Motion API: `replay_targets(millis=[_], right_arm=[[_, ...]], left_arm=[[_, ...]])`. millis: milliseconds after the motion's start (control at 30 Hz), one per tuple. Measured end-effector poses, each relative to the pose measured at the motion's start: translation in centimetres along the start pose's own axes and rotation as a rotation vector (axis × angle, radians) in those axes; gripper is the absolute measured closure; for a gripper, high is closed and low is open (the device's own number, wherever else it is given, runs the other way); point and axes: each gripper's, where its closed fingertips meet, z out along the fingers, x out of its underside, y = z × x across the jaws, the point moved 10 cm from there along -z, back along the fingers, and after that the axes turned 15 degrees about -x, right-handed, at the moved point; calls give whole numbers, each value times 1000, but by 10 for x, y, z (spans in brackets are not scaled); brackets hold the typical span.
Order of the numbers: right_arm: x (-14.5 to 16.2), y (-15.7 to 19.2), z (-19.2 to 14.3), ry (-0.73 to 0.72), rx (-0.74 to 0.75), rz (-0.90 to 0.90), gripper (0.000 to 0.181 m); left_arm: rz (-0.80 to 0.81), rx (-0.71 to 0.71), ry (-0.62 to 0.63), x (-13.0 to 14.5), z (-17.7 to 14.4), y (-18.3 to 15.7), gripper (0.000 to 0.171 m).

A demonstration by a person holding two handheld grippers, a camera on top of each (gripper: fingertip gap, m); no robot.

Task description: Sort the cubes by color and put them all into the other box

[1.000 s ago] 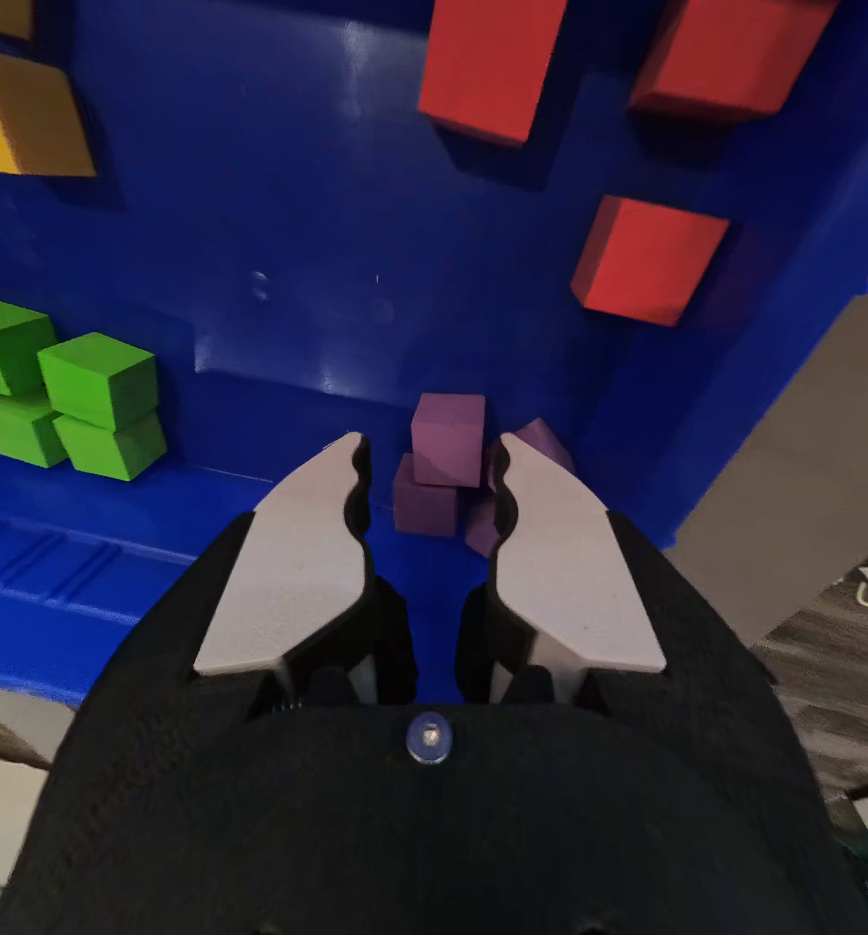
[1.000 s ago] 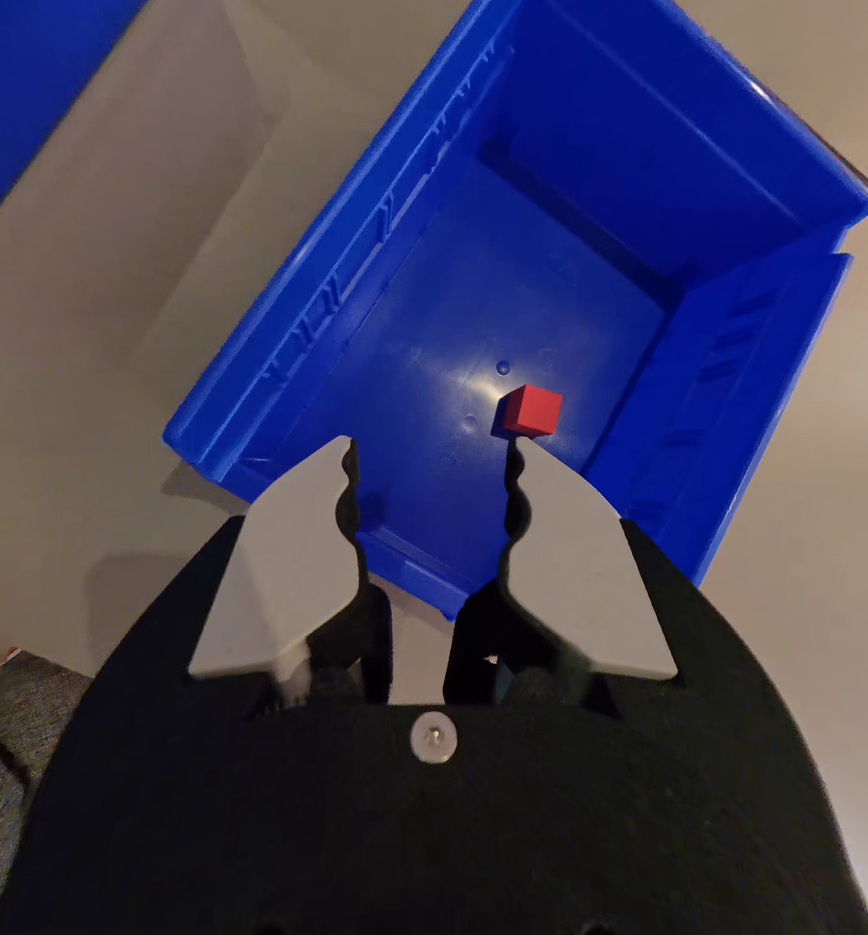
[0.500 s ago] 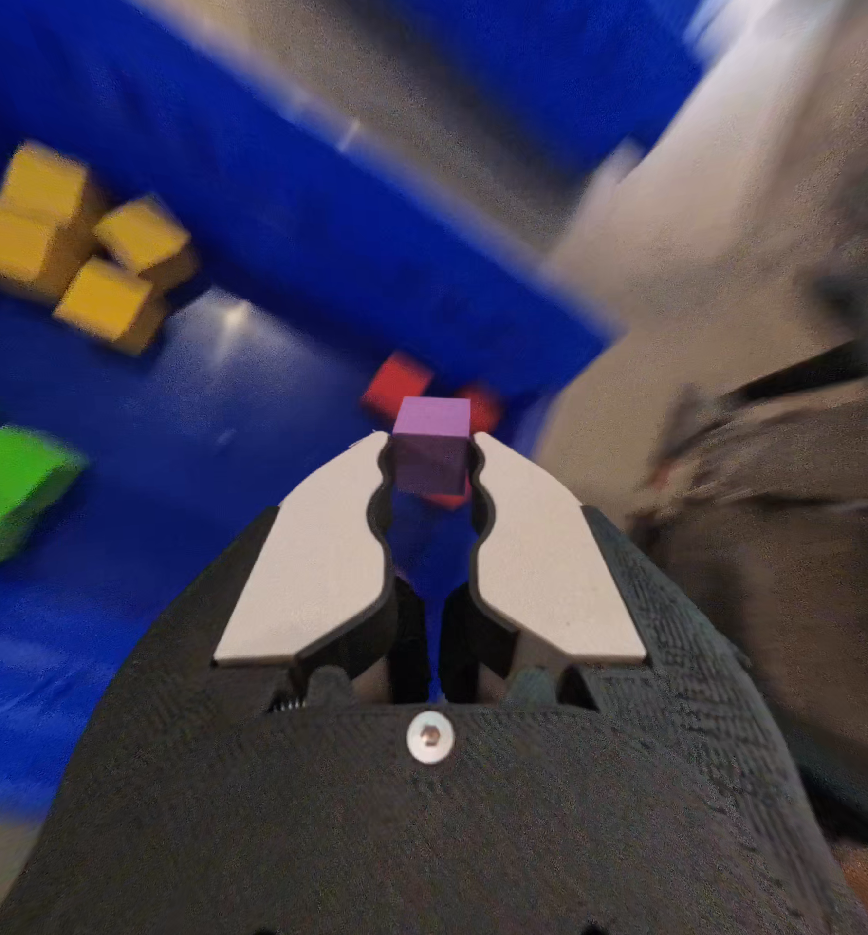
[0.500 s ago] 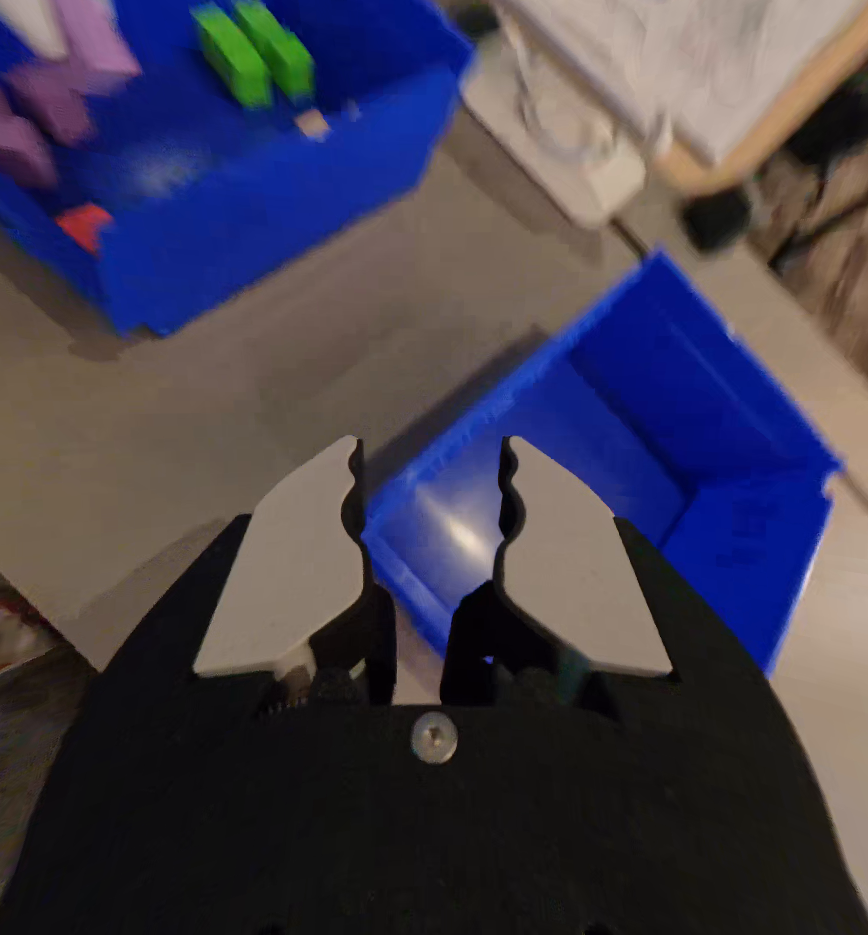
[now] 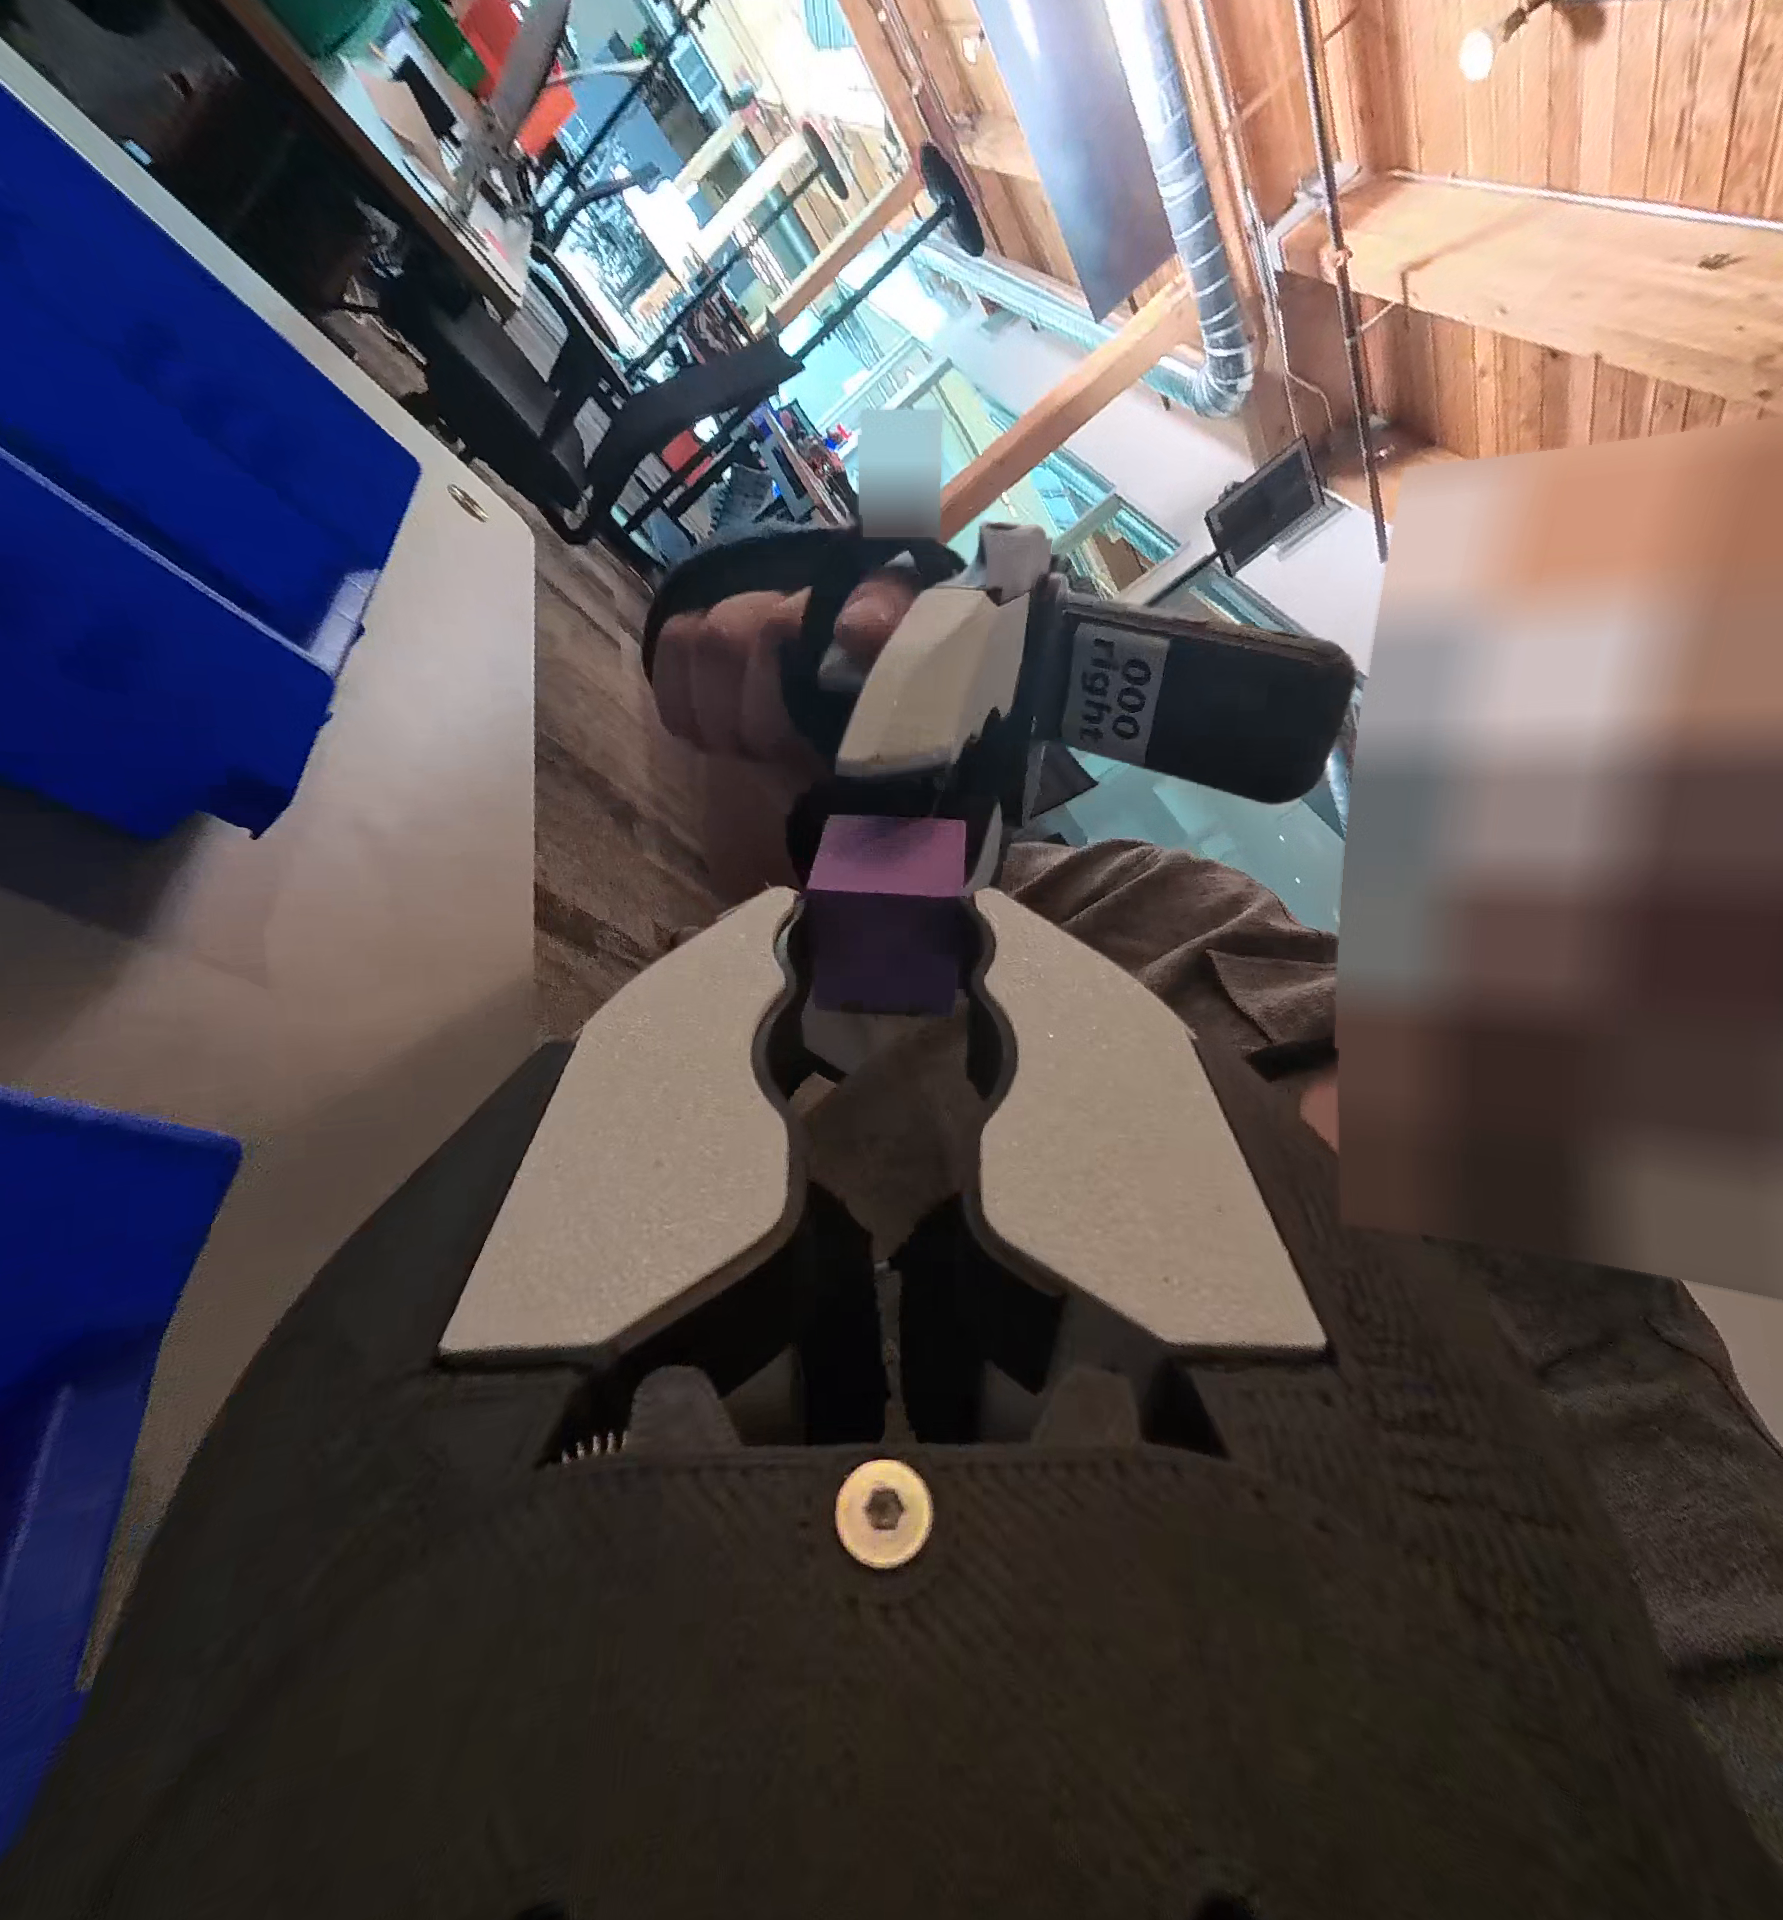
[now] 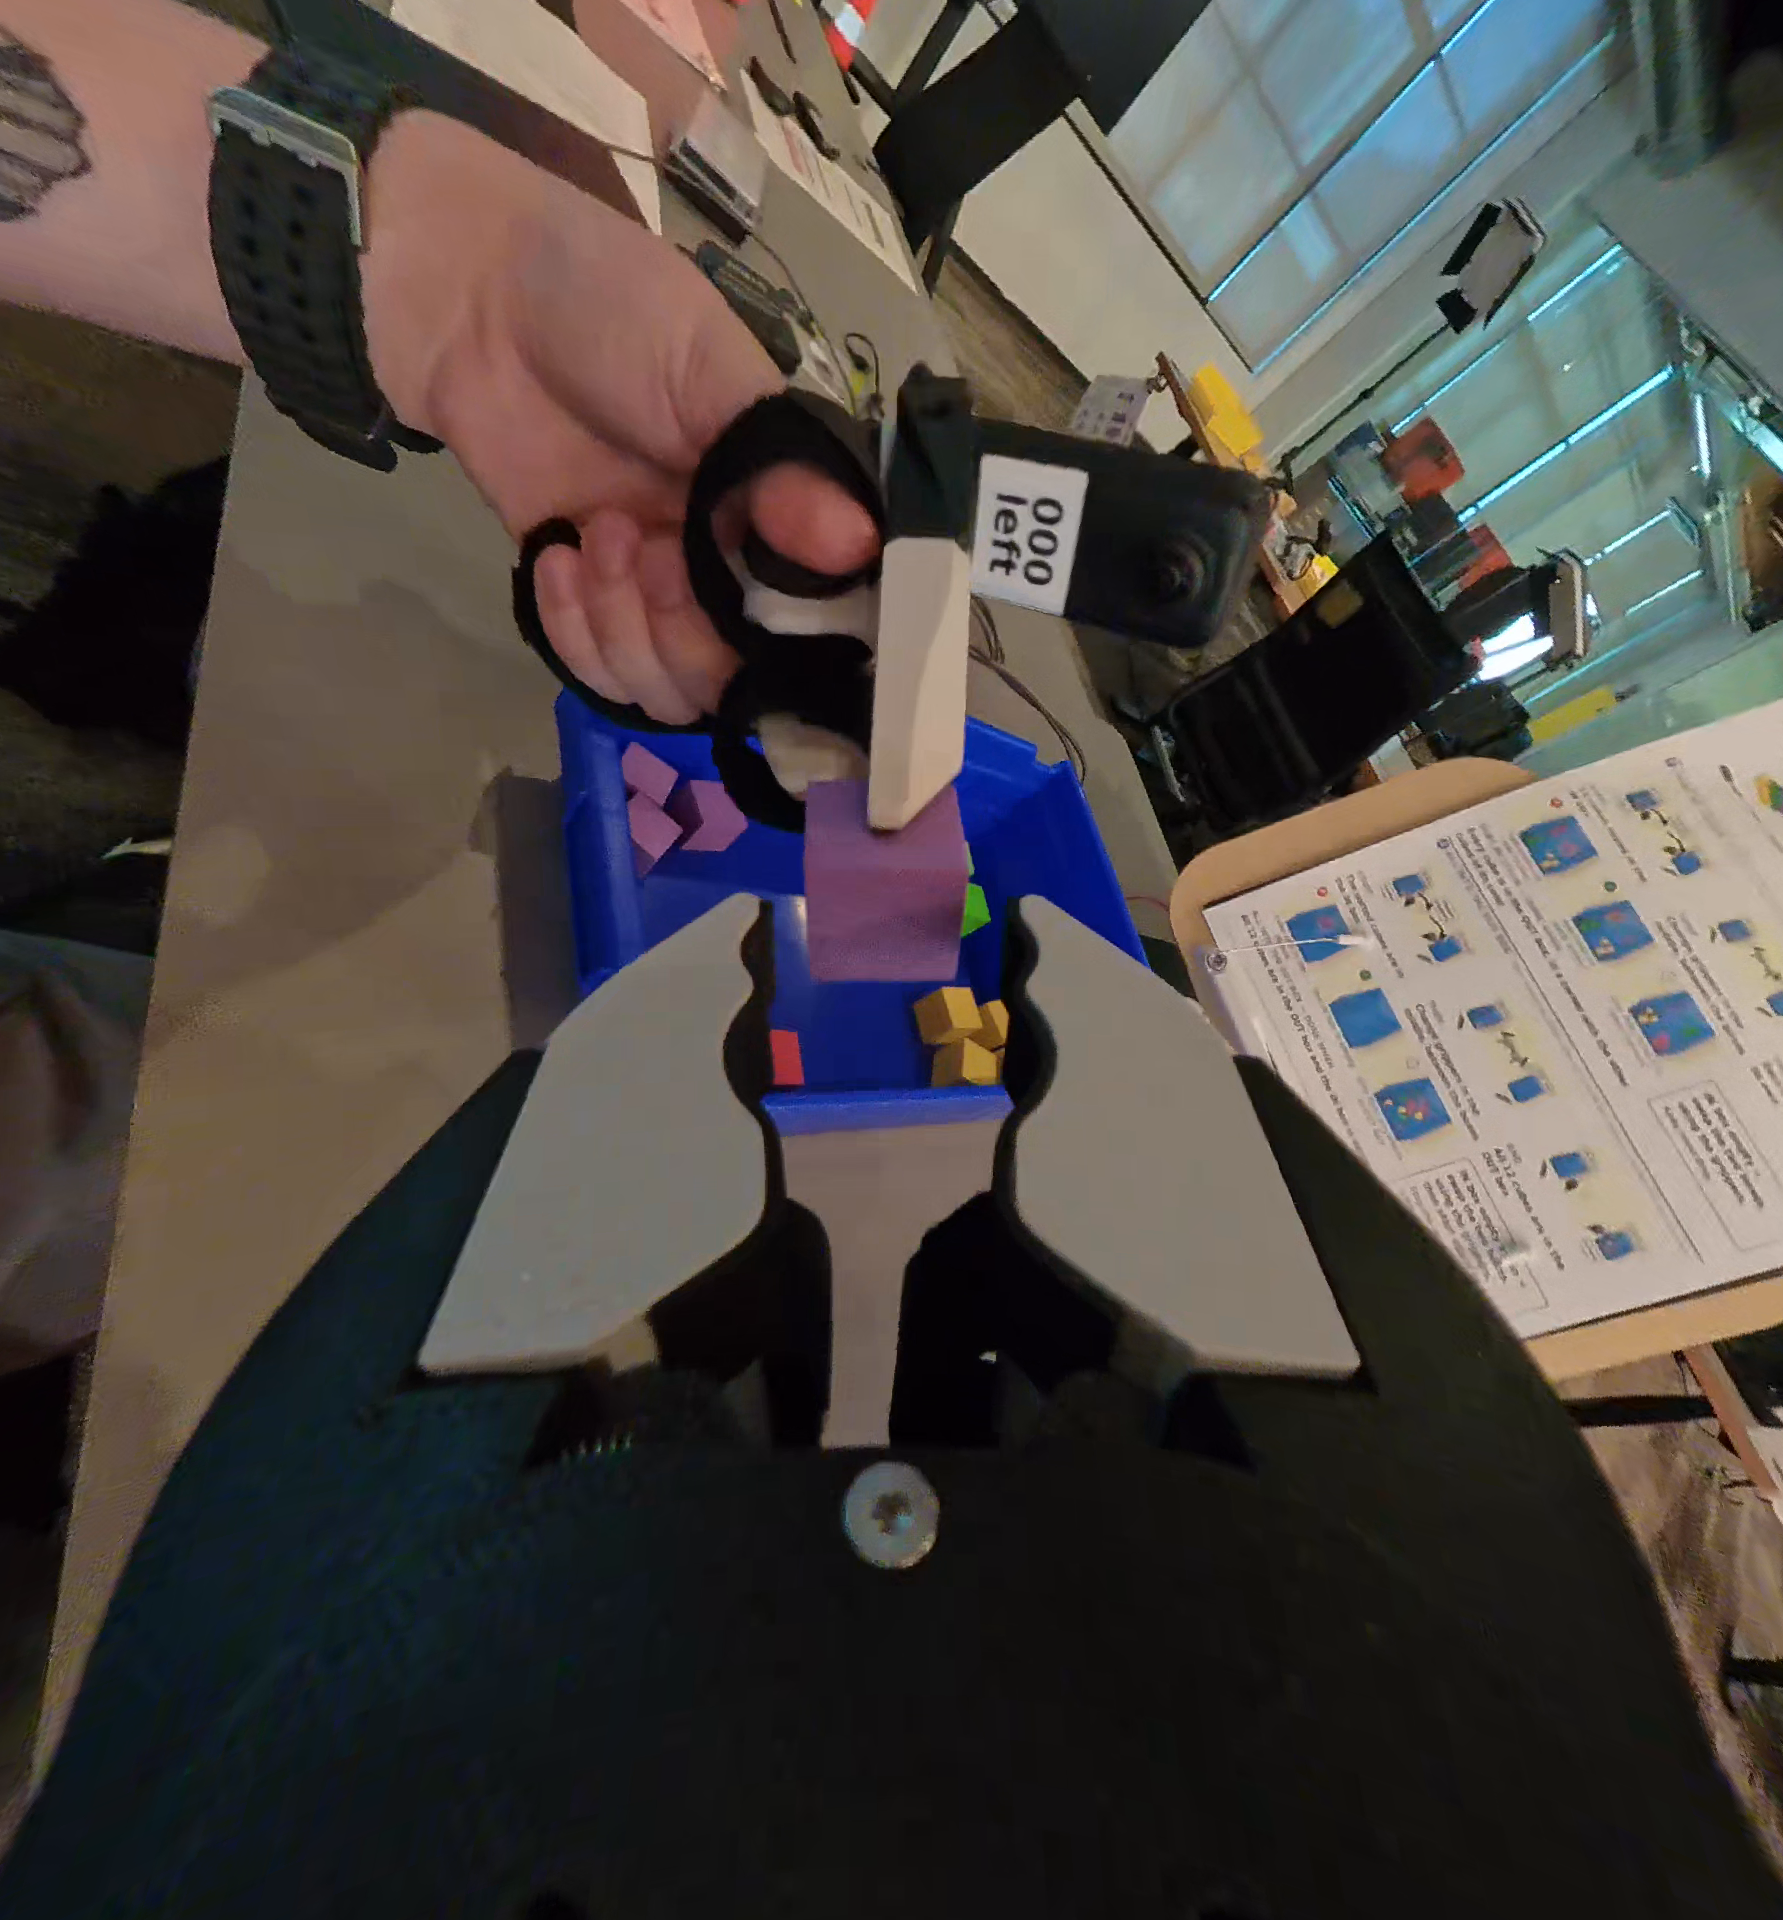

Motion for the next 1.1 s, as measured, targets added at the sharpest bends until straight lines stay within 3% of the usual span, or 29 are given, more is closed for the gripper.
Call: replay_targets(millis=[100,267,367,467,533,633,700,800,933,1100], right_arm=[[-1,1,5,14,-22,-3,152],[1,3,5,13,-8,2,152],[6,0,-3,20,8,11,152],[22,-23,-32,81,77,77,152],[45,-52,-57,181,104,241,152],[102,-97,-83,489,86,601,152],[143,-117,-87,651,22,809,152],[197,-132,-71,817,-93,1016,152],[252,-143,-35,947,-167,1163,152],[294,-158,-6,977,-161,1306,152]], left_arm=[[-2,17,18,1,3,-1,144],[-23,25,12,0,3,1,144],[-42,15,-87,-6,-4,4,121],[-6,-38,-245,-13,-23,2,124],[79,-199,-256,-13,-33,0,131],[290,-637,-184,-10,-39,-6,132],[460,-924,-149,-8,-39,-16,130],[659,-1234,-181,-1,-36,-32,129],[777,-1416,-250,9,-31,-45,130],[749,-1512,-164,9,-29,-37,136]])
